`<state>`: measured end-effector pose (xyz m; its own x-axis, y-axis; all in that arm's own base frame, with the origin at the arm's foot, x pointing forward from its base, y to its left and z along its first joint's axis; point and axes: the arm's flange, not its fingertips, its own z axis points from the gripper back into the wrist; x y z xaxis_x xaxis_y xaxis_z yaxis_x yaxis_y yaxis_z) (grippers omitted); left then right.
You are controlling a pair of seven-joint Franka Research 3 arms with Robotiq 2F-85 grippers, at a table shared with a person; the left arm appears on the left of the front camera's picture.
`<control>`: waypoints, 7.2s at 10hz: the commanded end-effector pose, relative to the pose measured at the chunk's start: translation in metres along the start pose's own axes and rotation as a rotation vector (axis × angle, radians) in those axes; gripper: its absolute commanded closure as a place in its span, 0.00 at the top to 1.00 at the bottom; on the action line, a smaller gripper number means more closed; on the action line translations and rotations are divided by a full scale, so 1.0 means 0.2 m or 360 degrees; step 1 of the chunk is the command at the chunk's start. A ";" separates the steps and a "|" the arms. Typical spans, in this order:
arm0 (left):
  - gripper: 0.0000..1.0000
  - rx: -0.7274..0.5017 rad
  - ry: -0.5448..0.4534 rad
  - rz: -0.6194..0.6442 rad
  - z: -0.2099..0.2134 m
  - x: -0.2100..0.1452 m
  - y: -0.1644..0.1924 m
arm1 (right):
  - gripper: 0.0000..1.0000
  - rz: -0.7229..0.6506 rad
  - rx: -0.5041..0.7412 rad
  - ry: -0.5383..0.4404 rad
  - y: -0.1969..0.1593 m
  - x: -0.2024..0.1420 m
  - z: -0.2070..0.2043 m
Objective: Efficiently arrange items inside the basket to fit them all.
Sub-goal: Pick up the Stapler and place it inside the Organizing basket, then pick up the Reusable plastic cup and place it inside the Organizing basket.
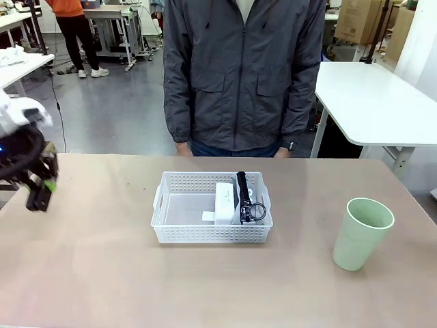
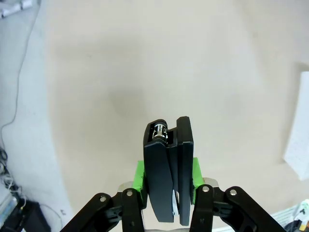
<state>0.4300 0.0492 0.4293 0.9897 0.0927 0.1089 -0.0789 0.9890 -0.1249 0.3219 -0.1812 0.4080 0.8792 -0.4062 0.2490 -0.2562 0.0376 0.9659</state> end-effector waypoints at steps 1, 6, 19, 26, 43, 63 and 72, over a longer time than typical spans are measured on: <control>0.00 -0.0164 -0.0120 -0.0123 0.36 -0.13 0.02 | 1.00 0.0018 0.0002 0.0016 0.01 -0.01 0.01; 0.11 -0.0293 -0.0172 -0.0101 0.55 -0.21 0.06 | 1.00 0.0018 0.0002 0.0016 0.01 -0.01 0.01; 0.41 -0.0043 0.0359 -0.1146 -0.12 0.22 -1.60 | 1.00 0.0018 0.0002 0.0016 0.01 -0.01 0.01; 0.41 0.0112 0.0391 -0.1534 -0.65 0.07 -1.81 | 1.00 0.0018 0.0002 0.0016 0.01 -0.01 0.01; 1.00 -0.0215 0.0354 -0.1481 -0.25 0.08 -1.71 | 1.00 0.0018 0.0002 0.0016 0.01 -0.01 0.01; 1.00 -0.1869 -0.0873 0.0143 0.44 -0.33 0.68 | 1.00 0.0018 0.0002 0.0016 0.01 -0.01 0.01; 1.00 -0.1869 -0.0873 0.0143 0.44 -0.33 0.68 | 1.00 0.0018 0.0002 0.0016 0.01 -0.01 0.01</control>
<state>0.3456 0.1874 0.4913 0.7844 0.4652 0.4104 0.2907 0.3088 -0.9056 0.3221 -0.1811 0.4080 0.8797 -0.4052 0.2487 -0.2554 0.0383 0.9661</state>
